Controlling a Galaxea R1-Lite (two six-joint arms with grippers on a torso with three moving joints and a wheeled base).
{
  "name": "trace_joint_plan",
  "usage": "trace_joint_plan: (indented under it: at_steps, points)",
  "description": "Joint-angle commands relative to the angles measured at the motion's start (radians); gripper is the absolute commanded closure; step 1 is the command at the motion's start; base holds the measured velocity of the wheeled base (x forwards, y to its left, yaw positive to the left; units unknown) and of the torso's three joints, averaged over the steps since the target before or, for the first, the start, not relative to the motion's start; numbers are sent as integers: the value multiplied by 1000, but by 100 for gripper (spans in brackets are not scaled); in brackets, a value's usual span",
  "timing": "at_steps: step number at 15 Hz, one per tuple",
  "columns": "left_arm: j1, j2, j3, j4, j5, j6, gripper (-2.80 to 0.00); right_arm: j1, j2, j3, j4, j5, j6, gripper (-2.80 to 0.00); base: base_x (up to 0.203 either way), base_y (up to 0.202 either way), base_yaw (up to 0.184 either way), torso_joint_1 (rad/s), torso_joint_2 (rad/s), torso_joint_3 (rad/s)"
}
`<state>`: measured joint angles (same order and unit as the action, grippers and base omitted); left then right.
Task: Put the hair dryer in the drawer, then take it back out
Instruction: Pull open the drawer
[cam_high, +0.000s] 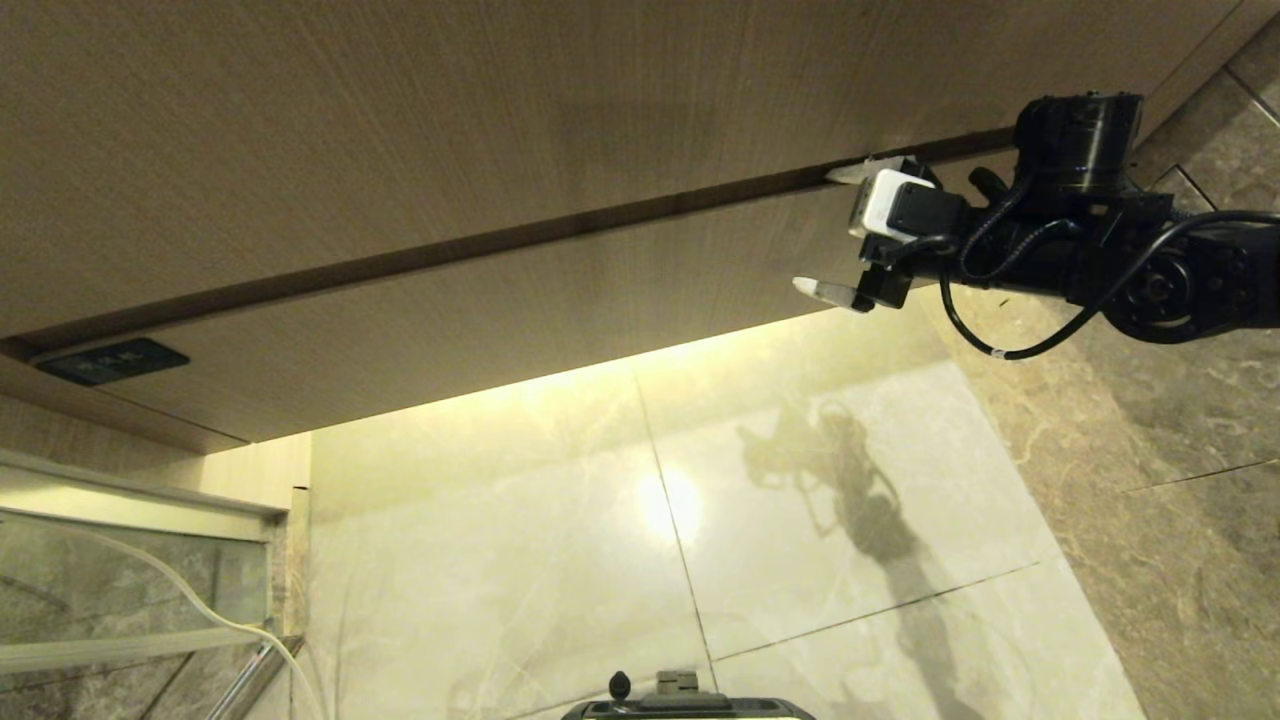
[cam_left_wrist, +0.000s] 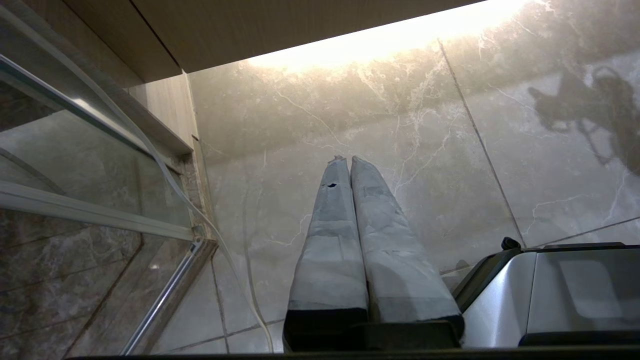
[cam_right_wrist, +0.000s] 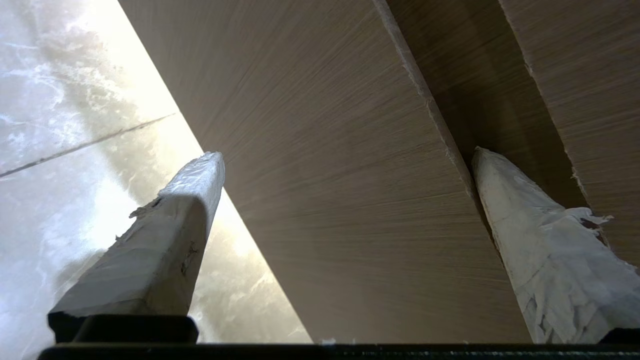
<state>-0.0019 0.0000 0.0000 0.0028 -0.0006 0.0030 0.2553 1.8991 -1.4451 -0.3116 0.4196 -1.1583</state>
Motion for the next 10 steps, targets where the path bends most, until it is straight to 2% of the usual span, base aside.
trace_joint_plan:
  at_steps: [1, 5, 10]
  points:
    - [0, 0, 2, 0, -1, 0, 0, -7, -4, 3, 81, -26, -2, -280, 0, 0, 0, 0, 0, 0]
    - [0, 0, 0, 0, -1, 0, 0, -37, -34, 5, 215, -70, -1, -280, 0, 0, 0, 0, 0, 0]
    - [0, 0, 2, 0, -1, 0, 0, -47, -52, 23, 238, -96, 2, -280, 0, 0, 0, 0, 0, 0]
